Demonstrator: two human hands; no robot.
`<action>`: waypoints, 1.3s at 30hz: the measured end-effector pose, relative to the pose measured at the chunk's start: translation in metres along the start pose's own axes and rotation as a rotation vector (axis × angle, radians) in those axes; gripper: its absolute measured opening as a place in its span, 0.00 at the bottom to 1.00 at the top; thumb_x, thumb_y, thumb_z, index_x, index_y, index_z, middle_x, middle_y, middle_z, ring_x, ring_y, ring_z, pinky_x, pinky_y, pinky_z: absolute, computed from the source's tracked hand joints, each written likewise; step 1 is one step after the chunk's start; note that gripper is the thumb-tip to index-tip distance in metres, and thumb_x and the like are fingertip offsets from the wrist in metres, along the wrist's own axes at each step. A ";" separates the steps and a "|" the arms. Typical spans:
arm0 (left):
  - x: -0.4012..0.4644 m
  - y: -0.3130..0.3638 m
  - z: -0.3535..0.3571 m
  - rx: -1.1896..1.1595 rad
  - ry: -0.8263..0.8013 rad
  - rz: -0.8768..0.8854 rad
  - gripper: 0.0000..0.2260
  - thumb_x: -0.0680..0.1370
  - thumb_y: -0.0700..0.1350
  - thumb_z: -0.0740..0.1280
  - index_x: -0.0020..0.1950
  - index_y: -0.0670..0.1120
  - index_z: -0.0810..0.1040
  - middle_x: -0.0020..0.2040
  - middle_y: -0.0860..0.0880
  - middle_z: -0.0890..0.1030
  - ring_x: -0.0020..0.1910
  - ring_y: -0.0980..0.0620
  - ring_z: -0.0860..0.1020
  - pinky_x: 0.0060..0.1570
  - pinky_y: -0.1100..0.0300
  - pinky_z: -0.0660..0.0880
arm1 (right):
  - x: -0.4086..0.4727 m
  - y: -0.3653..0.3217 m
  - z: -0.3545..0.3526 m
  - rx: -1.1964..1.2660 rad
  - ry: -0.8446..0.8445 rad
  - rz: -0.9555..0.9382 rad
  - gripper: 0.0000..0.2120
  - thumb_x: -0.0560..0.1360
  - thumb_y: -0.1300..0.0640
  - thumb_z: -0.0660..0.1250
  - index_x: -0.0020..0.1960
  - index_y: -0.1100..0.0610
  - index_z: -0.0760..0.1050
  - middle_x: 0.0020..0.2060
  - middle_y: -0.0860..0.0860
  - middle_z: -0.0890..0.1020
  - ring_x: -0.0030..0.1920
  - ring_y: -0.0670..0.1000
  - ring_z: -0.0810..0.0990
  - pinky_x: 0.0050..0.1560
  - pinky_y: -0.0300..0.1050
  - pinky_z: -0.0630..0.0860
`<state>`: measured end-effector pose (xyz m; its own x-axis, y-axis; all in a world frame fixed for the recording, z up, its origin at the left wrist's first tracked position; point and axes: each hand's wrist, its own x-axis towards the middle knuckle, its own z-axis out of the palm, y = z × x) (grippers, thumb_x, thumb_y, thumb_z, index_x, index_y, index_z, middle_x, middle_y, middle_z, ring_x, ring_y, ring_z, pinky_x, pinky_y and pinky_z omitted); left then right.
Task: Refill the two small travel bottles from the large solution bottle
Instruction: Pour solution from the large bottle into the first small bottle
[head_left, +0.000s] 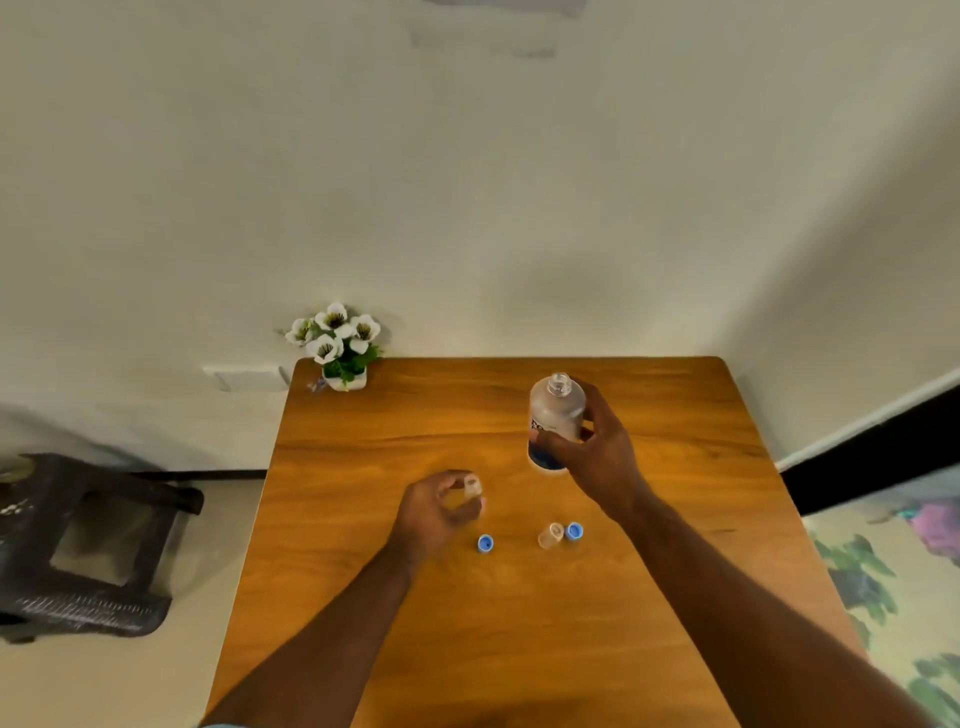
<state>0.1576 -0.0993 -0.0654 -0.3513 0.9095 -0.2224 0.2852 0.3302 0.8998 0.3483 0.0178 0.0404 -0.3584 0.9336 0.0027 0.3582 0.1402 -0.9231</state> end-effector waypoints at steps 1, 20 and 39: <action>0.004 0.018 -0.003 -0.055 0.019 0.015 0.13 0.71 0.43 0.79 0.54 0.50 0.83 0.52 0.52 0.86 0.54 0.54 0.83 0.57 0.60 0.79 | 0.000 -0.007 -0.007 0.005 0.008 -0.020 0.32 0.67 0.47 0.80 0.64 0.35 0.68 0.59 0.39 0.77 0.59 0.49 0.78 0.54 0.49 0.83; -0.034 0.368 -0.036 -0.553 0.103 0.548 0.09 0.73 0.35 0.75 0.52 0.45 0.86 0.48 0.38 0.86 0.50 0.35 0.84 0.44 0.45 0.84 | 0.025 -0.221 -0.196 -0.373 0.085 -0.554 0.33 0.61 0.37 0.80 0.62 0.38 0.69 0.47 0.33 0.79 0.46 0.35 0.79 0.40 0.27 0.73; -0.067 0.426 -0.036 -0.479 0.107 0.667 0.10 0.74 0.35 0.75 0.54 0.38 0.84 0.46 0.36 0.86 0.46 0.39 0.85 0.40 0.50 0.84 | 0.019 -0.285 -0.247 -0.690 0.064 -0.711 0.35 0.60 0.40 0.77 0.64 0.38 0.67 0.47 0.42 0.81 0.44 0.48 0.80 0.45 0.45 0.79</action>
<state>0.2702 -0.0286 0.3459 -0.3328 0.8392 0.4301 0.0615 -0.4358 0.8979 0.4523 0.0766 0.3990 -0.6447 0.5710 0.5082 0.5085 0.8168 -0.2727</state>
